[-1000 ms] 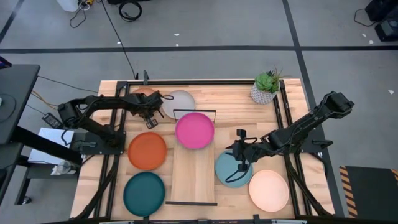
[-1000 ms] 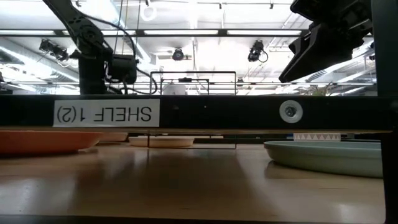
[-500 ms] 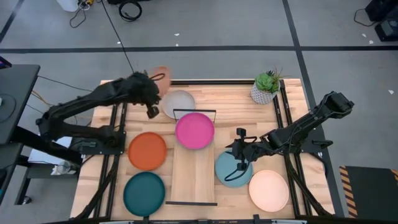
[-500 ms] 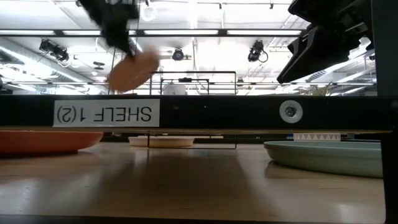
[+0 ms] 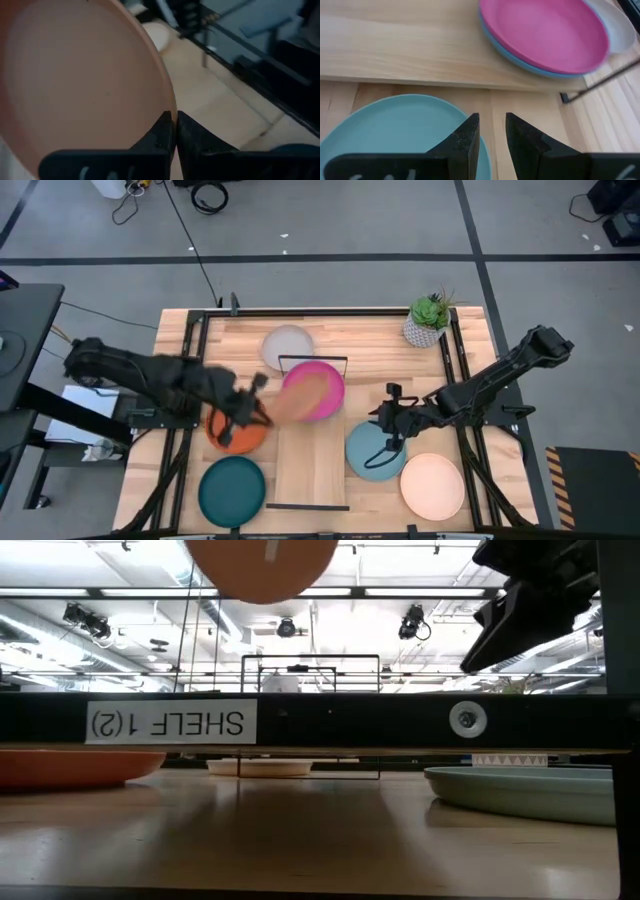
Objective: Place and stack plates onto a shelf
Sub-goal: Put the light brown plate on the shelf
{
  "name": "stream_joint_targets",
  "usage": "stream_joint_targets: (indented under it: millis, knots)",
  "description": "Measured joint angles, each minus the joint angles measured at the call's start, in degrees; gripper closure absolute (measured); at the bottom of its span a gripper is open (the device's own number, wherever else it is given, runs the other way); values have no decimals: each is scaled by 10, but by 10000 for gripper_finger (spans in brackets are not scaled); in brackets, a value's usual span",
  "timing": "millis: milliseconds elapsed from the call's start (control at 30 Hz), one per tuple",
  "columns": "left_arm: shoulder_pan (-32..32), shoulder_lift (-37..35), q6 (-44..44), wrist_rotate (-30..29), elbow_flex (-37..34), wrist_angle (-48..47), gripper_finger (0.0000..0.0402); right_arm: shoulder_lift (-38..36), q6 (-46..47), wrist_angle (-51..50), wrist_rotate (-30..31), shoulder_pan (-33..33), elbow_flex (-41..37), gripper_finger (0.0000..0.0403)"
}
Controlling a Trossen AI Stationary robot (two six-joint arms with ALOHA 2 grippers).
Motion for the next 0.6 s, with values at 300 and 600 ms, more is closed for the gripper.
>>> stream_joint_targets:
  millis: [300,600]
  knots:
    - [-140,148,2,-94,0,0,380,-69,12,-33,1,1,0,302]
    - [-174,231,26,-124,0,0,378,-71,0,-36,14,0,0,302]
